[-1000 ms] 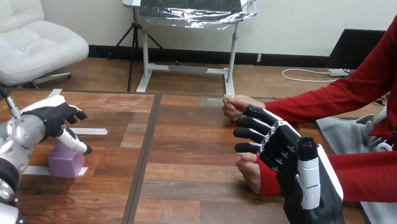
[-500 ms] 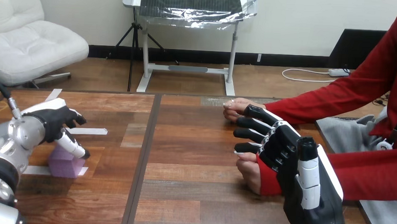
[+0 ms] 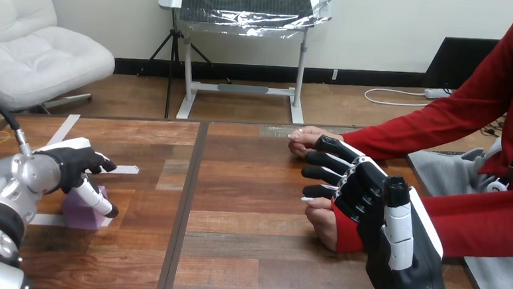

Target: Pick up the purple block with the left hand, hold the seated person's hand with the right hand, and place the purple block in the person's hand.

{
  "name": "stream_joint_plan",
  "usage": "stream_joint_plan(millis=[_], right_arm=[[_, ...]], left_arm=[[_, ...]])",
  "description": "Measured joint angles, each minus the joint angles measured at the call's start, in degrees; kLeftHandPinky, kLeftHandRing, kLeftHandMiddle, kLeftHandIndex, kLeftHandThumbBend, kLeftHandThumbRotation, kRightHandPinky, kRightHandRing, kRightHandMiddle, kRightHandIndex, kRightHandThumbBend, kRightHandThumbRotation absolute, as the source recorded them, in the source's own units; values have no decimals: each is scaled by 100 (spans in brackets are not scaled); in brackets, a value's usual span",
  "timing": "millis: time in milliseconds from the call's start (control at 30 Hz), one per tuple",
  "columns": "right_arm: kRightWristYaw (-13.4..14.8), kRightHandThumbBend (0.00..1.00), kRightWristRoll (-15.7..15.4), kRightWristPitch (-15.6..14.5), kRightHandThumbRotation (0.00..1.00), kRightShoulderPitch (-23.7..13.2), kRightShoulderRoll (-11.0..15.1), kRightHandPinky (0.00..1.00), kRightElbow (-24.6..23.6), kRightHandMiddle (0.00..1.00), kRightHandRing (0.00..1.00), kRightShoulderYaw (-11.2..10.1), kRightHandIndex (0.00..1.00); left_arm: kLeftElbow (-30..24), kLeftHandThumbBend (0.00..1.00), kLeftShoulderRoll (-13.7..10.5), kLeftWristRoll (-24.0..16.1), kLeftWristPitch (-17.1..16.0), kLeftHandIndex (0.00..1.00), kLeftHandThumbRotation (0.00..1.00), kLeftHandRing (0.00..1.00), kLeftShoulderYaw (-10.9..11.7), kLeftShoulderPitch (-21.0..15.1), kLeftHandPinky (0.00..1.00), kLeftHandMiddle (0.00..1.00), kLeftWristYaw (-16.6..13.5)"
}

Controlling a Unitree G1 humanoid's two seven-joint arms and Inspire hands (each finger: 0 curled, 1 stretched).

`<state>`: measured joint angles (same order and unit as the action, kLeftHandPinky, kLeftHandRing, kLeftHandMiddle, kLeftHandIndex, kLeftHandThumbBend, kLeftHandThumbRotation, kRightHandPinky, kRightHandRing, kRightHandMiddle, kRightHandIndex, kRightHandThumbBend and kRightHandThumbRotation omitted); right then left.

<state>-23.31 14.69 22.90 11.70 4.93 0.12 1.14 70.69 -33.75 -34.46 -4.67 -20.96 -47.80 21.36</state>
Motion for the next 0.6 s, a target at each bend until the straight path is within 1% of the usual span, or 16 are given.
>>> stream_joint_plan(millis=[433,600], right_arm=[[0,80,-1,0,100,0,0,68,0,78,76,0,81],[-1,80,0,0,100,0,0,68,0,78,76,0,81]], left_arm=[[-58,72,-40,-6,1,92,0,98,-78,0,83,95,53],[-75,74,-65,-82,1,92,0,98,-117,0,83,96,76]])
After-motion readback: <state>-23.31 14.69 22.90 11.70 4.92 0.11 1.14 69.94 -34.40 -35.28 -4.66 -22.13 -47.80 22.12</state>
